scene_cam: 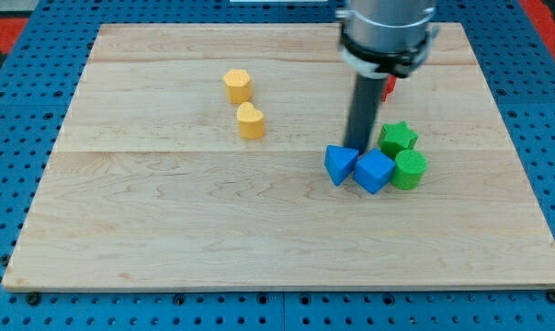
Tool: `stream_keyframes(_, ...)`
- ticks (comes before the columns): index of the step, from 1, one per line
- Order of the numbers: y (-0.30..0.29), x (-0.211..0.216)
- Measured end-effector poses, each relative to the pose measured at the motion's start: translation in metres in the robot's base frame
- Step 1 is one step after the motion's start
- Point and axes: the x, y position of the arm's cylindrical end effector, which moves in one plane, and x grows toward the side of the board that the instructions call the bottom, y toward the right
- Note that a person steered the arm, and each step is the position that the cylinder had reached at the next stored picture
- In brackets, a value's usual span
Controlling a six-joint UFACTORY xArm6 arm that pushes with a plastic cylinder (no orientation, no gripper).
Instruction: Move the yellow heart a bit right
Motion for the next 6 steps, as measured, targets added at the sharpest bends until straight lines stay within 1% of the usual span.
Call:
stream_keyframes(1, -0.059, 0.000)
stream_keyframes(2, -0.100, 0.003)
stream_keyframes(3, -0.142, -0.022)
stream_keyframes(4, -0.119, -0.070)
stream_keyframes(5, -0.065, -0.078)
stream_keyframes(6, -0.083, -0.070)
